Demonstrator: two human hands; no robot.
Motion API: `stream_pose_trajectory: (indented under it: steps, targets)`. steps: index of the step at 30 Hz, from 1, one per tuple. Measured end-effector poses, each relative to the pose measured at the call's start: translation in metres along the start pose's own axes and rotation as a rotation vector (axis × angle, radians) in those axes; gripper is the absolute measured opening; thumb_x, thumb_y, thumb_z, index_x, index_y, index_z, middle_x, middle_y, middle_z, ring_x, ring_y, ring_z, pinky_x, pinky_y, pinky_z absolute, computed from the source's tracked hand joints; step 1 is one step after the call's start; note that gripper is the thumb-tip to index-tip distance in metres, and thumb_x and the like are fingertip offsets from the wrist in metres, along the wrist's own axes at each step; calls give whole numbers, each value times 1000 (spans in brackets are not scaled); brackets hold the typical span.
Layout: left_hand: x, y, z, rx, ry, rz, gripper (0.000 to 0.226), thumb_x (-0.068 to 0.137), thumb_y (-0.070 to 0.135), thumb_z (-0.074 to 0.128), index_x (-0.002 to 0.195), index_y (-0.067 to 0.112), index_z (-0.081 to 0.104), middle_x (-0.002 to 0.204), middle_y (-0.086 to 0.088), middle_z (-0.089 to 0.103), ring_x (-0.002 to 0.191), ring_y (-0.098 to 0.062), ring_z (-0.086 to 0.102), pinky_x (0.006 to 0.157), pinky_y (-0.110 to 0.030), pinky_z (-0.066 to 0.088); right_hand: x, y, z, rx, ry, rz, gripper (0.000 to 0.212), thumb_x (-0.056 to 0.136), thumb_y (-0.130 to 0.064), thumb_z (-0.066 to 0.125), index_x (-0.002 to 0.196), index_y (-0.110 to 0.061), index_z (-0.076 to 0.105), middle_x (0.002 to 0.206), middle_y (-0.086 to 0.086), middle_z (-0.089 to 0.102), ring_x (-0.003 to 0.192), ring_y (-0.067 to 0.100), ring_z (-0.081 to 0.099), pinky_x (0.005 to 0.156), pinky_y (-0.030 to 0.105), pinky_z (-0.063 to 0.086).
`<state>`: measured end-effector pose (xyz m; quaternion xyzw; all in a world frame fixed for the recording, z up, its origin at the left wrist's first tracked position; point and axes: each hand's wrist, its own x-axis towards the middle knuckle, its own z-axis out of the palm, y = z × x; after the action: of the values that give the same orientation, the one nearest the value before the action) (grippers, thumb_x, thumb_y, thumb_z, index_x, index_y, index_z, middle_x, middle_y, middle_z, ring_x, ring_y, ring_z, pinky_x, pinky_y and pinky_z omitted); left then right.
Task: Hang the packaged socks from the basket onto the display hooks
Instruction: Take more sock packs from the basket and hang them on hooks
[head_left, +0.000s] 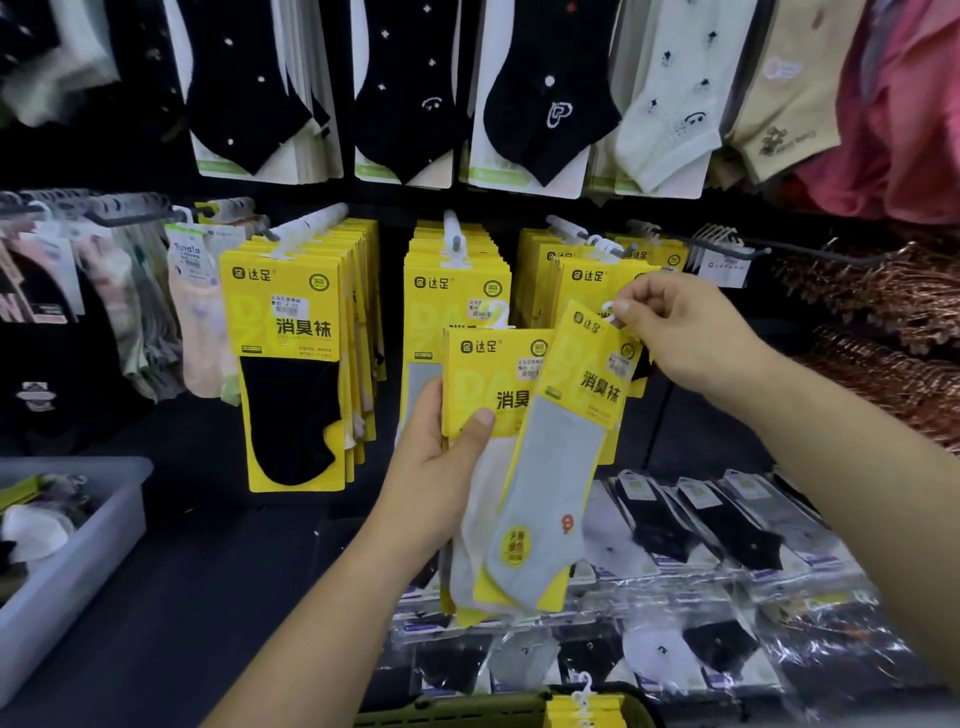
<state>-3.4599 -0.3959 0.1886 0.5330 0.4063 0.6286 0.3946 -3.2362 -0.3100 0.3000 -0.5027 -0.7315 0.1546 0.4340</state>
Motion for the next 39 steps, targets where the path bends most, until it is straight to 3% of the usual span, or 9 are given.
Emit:
stream_pose_trajectory:
  steps: [2, 5, 7, 11, 18, 24, 32, 35, 39]
  targets:
    - [0, 0, -4, 32, 21, 24, 27, 109, 19, 59, 120, 42, 66, 122, 7, 78, 116, -16, 74, 99, -47, 58, 10, 3, -8, -11, 56, 7, 15, 99, -24, 60, 87, -18, 67, 80, 4, 70, 68, 14, 55, 63, 27, 44]
    - [1, 2, -12, 146, 25, 72, 41, 110, 23, 58, 109, 63, 64, 121, 18, 76, 115, -6, 72, 97, -40, 56, 24, -1, -18, -46, 128, -22, 17, 98, -20, 59, 82, -21, 65, 74, -7, 65, 57, 0, 52, 51, 13, 40]
    - [2, 3, -16, 182, 27, 78, 45, 110, 23, 57, 109, 67, 62, 120, 24, 75, 114, 0, 70, 97, -37, 55, 33, -5, -22, -80, 175, -47, 16, 98, -17, 59, 83, -20, 65, 76, -7, 65, 61, -2, 54, 55, 13, 42]
    - [3, 2, -16, 132, 30, 77, 44, 111, 20, 57, 111, 64, 65, 121, 19, 77, 115, -5, 72, 97, -39, 57, 41, -11, -21, -129, 206, -100, 15, 98, -17, 59, 84, -18, 66, 75, -7, 63, 59, 0, 52, 47, 5, 35]
    - [3, 3, -12, 8, 10, 28, 25, 109, 17, 58, 126, 34, 64, 123, 5, 78, 115, -17, 75, 98, -45, 60, 42, -12, -11, -209, 218, -142, 14, 97, -17, 60, 90, -19, 71, 78, -8, 64, 63, -4, 53, 56, 11, 36]
    - [2, 3, -11, -46, 6, 3, 25, 107, 17, 60, 127, 33, 63, 124, 5, 79, 115, -18, 76, 98, -45, 61, 13, -6, -2, -34, 456, -66, 7, 91, -22, 60, 97, -19, 59, 77, -14, 56, 62, -5, 50, 57, 7, 37]
    - [-1, -2, 2, -1, 8, 34, 23, 102, 23, 71, 122, 32, 65, 119, 6, 79, 113, -17, 76, 99, -52, 60, -51, -14, 45, 279, -44, 128, 31, 90, -41, 70, 84, -10, 72, 76, 13, 67, 66, 16, 54, 61, 29, 44]
    - [-2, -6, 6, -5, 8, 40, 24, 101, 19, 71, 119, 33, 64, 115, 9, 80, 110, -14, 76, 95, -45, 62, -56, -9, 50, 385, -64, 184, 31, 94, -32, 67, 85, -3, 70, 74, 9, 66, 63, 10, 53, 58, 22, 40]
    - [0, -8, 4, 8, 28, 58, 18, 107, 20, 62, 119, 34, 64, 114, 18, 78, 109, -3, 73, 87, -24, 59, -50, 1, 40, 561, 42, 274, 24, 99, -23, 61, 80, -13, 71, 73, -6, 72, 60, 1, 60, 48, 10, 41]
